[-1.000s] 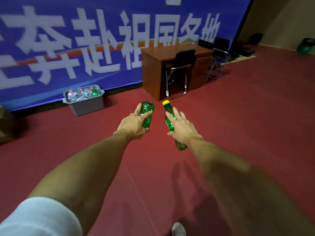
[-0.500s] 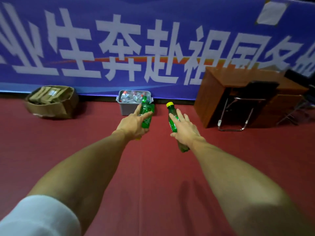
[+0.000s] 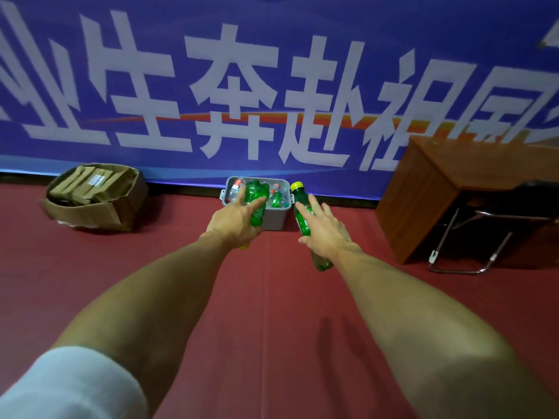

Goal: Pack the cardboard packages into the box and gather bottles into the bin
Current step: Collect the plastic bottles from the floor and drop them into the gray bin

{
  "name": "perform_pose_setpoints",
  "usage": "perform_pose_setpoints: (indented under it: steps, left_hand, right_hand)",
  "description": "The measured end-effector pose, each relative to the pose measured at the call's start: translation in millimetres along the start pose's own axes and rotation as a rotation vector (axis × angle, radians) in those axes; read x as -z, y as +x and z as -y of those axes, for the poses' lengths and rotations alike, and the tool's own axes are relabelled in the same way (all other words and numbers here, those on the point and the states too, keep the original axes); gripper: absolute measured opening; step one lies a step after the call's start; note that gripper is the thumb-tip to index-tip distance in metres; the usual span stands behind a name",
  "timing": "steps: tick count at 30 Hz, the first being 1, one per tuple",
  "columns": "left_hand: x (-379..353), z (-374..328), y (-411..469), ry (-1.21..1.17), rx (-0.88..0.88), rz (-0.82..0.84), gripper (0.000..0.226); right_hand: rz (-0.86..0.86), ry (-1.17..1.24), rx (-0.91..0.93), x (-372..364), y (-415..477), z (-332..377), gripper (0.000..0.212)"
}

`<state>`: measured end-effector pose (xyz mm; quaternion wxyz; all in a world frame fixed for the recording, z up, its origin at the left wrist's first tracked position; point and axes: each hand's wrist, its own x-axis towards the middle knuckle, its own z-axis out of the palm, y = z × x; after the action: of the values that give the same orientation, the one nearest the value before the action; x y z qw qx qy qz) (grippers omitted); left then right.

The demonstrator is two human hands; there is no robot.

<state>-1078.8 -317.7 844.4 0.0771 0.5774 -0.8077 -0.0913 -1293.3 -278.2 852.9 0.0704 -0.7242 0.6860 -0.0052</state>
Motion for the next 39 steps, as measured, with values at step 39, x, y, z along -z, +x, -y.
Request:
perform_pose_setpoints:
  steps: [39]
  left_hand:
    - [-53.5,314.1,712.8,0.020,0.092,0.229,0.070]
  right_hand:
    - [0.197,0.057,0.013,-42.6,797.9,-2.0,0.086]
